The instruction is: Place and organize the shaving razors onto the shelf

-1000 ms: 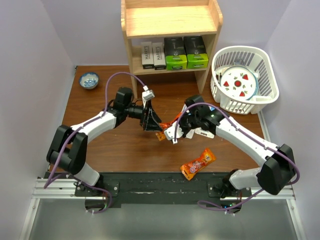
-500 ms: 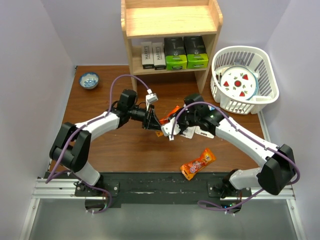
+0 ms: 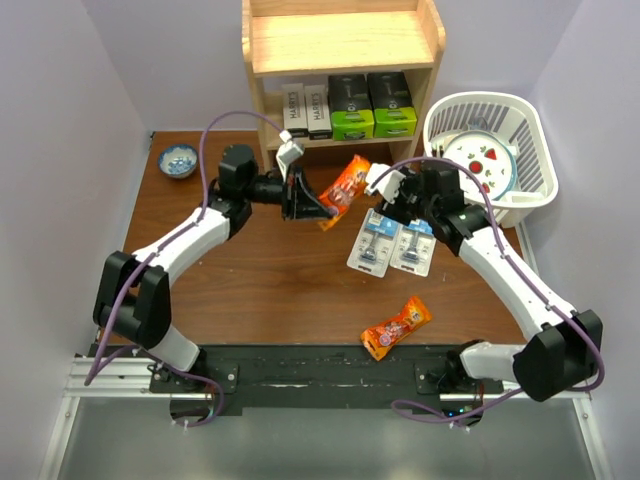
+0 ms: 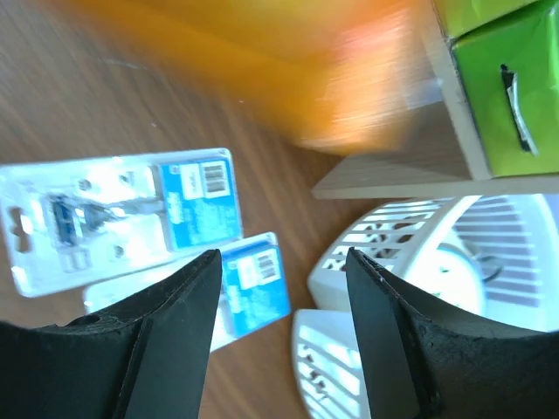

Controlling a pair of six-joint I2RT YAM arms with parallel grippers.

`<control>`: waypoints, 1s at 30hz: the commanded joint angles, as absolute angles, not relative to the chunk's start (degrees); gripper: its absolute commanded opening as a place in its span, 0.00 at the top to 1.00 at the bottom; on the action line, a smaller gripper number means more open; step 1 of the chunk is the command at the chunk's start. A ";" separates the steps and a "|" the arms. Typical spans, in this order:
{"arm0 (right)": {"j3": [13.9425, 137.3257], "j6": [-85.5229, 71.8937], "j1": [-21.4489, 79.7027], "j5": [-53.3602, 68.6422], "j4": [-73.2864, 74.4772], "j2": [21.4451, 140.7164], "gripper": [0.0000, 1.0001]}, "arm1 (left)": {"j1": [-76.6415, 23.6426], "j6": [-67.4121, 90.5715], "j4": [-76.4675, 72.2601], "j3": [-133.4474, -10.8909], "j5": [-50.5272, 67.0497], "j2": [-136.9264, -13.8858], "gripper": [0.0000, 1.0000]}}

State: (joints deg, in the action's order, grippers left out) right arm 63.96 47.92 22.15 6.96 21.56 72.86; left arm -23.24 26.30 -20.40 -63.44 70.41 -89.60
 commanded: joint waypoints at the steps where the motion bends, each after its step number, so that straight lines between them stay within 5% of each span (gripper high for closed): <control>1: 64.86 36.83 22.59 5.63 22.58 73.12 0.37 | -22.50 39.01 -36.64 -75.03 69.37 -89.03 1.00; 19: 75.67 26.11 22.59 6.77 27.33 82.26 0.39 | -19.95 45.53 -25.93 -110.72 25.33 -103.96 1.00; 30: 74.27 23.38 22.67 6.15 26.72 82.53 0.39 | -15.92 45.69 -22.77 -117.16 22.40 -110.56 1.00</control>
